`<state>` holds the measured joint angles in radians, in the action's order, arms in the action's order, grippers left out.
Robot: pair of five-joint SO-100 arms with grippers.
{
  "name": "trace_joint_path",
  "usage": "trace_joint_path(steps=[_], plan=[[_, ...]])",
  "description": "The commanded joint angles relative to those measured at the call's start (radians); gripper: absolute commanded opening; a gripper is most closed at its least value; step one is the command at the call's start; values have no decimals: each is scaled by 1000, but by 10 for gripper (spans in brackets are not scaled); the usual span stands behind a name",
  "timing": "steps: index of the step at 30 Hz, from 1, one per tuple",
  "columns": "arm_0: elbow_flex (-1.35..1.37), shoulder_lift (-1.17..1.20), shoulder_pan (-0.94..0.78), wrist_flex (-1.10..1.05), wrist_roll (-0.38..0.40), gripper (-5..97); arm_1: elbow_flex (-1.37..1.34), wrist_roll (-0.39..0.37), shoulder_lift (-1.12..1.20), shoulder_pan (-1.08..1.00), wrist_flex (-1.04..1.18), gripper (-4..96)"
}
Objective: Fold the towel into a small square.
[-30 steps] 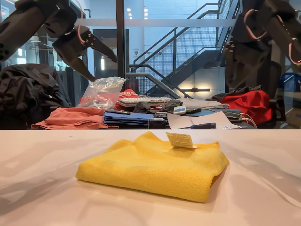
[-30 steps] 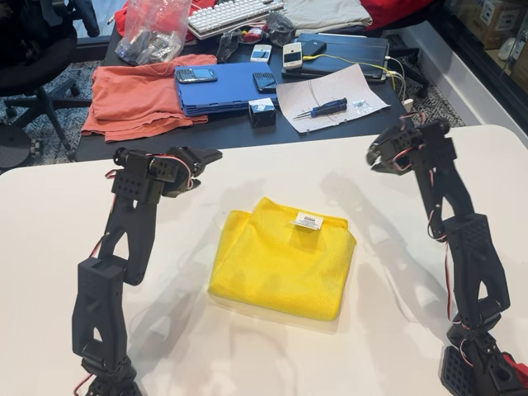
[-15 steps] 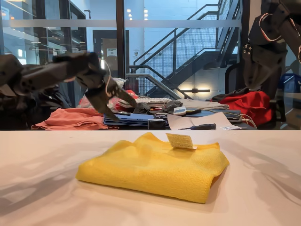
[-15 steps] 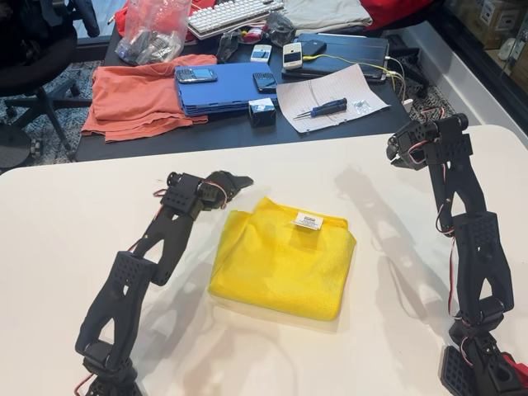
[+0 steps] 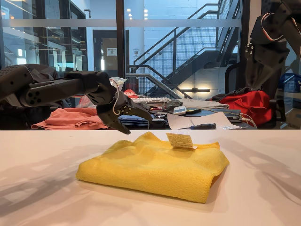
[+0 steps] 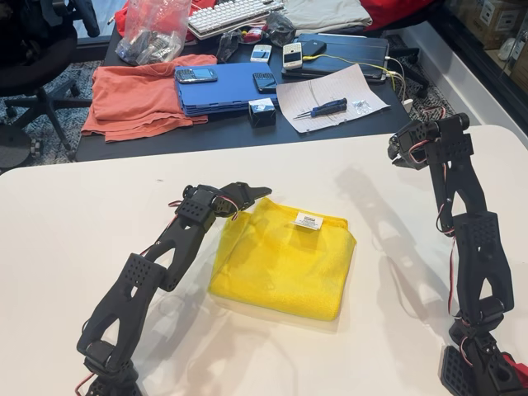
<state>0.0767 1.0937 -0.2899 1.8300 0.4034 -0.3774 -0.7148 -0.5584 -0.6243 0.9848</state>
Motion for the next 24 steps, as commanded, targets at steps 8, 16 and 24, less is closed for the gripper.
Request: trace_joint_path(steps=[8, 16, 24], plan=[[-5, 57, 6, 25, 2, 25, 23, -2, 58, -51, -64, 323], [215, 195, 6, 23, 0, 25, 15, -2, 74, -63, -137, 209], [433, 337, 6, 17, 0, 25, 21, -2, 71, -61, -163, 2]])
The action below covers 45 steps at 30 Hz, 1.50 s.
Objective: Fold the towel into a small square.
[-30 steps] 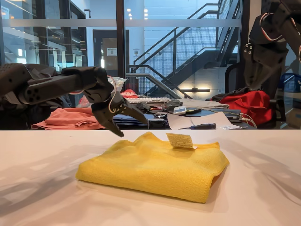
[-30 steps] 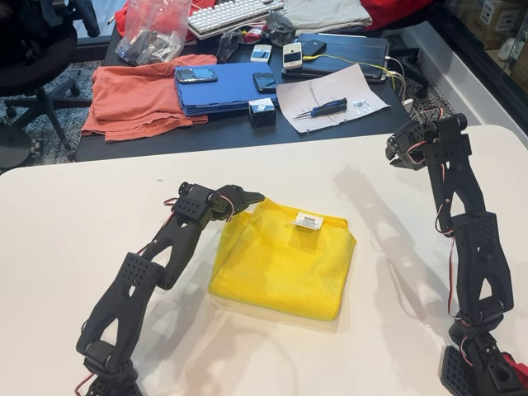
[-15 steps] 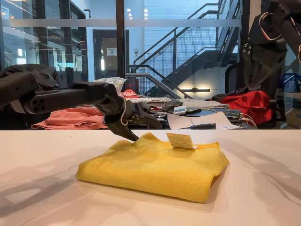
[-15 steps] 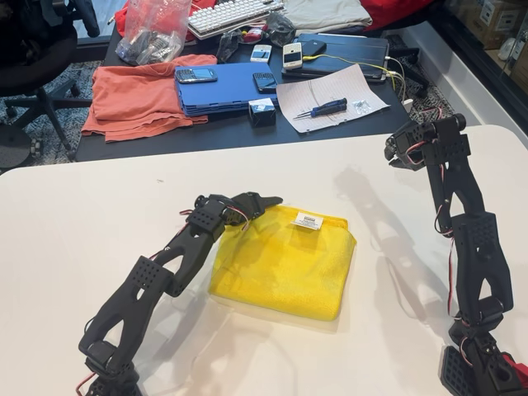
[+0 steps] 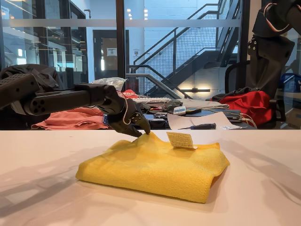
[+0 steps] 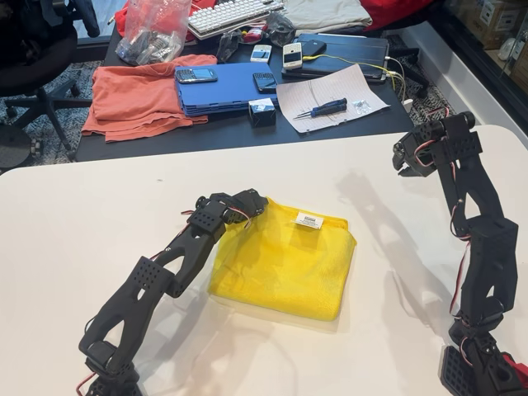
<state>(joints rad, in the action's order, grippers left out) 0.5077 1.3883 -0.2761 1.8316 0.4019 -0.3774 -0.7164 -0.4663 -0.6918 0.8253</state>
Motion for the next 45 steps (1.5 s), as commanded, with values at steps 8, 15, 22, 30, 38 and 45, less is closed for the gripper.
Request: trace_joint_path(steps=[8, 15, 22, 30, 38, 45], plan=[[32, 60, -8, 11, 2, 25, 23, 3, -137, 48, 98, 10], [46, 57, -8, 8, 0, 24, 23, 2, -241, 101, 238, 10], [46, 57, -9, 8, 0, 24, 12, 2, -275, 118, 262, 10], [38, 57, -9, 8, 0, 25, 23, 2, -138, 118, 249, 18], [34, 57, -9, 8, 0, 25, 23, 12, -94, 118, 250, 245], [35, 72, -9, 11, 2, 25, 41, 14, -123, 121, 245, 321]])
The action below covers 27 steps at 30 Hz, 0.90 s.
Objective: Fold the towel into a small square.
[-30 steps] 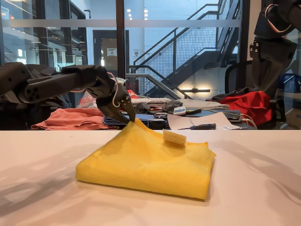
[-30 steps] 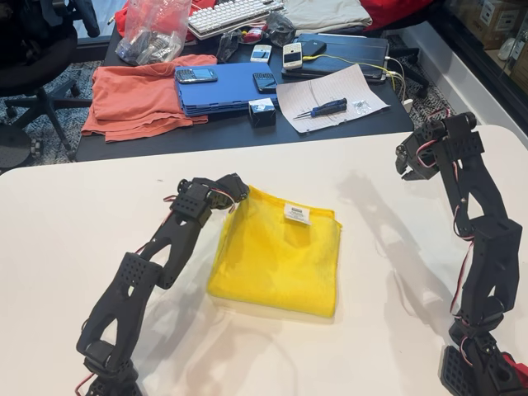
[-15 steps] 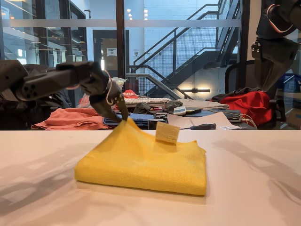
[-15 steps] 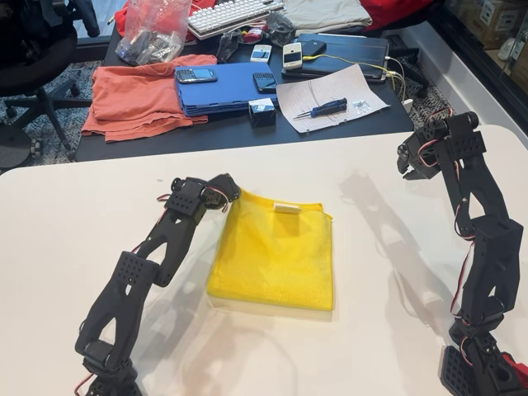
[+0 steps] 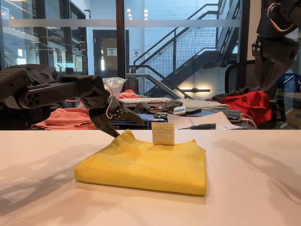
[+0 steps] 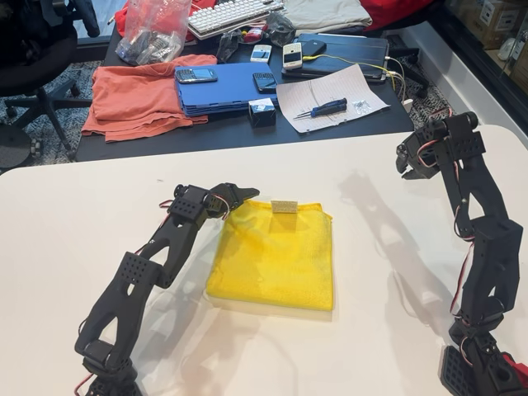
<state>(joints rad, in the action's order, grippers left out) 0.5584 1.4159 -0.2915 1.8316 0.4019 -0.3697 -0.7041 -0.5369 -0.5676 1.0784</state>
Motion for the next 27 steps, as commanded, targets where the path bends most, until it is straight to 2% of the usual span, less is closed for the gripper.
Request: trace_joint_path(steps=[1, 11, 15, 17, 21, 27], plan=[[-15, 44, 6, 11, 2, 25, 52, 2, -69, 0, -8, 312], [-14, 44, -6, 14, 2, 25, 189, 3, -150, 67, 54, 231], [-17, 44, 5, 14, 2, 25, 198, 21, -184, 20, 258, 61], [-17, 44, 6, 14, 2, 25, 189, 14, -164, 9, 259, -34], [-18, 44, 6, 14, 2, 25, 198, 26, -101, -6, 204, 8], [-17, 44, 8, 14, 2, 25, 187, 26, -83, -60, 189, -23]])
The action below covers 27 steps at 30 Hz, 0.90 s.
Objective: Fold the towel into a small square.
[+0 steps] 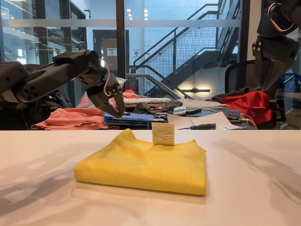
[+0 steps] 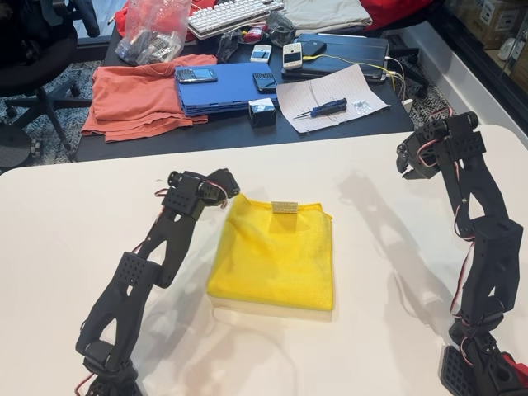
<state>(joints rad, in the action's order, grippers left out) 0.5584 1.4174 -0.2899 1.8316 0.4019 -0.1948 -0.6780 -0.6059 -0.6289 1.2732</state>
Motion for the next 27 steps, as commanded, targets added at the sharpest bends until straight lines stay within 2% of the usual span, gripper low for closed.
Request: trace_joint_path(steps=[1, 7, 11, 24, 26, 27], plan=[[-15, 43, 6, 12, 2, 25, 11, 0, -2, -9, -6, -20], [-18, 43, 6, 9, 2, 25, 23, 2, 163, -32, 11, -21], [-21, 51, 6, 9, 2, 24, 23, 2, 181, -35, 3, -21], [-3, 101, 6, 12, 2, 24, 112, 2, -140, -25, -11, -21], [-2, 89, 8, 17, 0, 24, 104, 29, -222, 18, 25, -21], [2, 86, 5, 18, -8, 22, 91, 67, -267, 44, 75, -21]])
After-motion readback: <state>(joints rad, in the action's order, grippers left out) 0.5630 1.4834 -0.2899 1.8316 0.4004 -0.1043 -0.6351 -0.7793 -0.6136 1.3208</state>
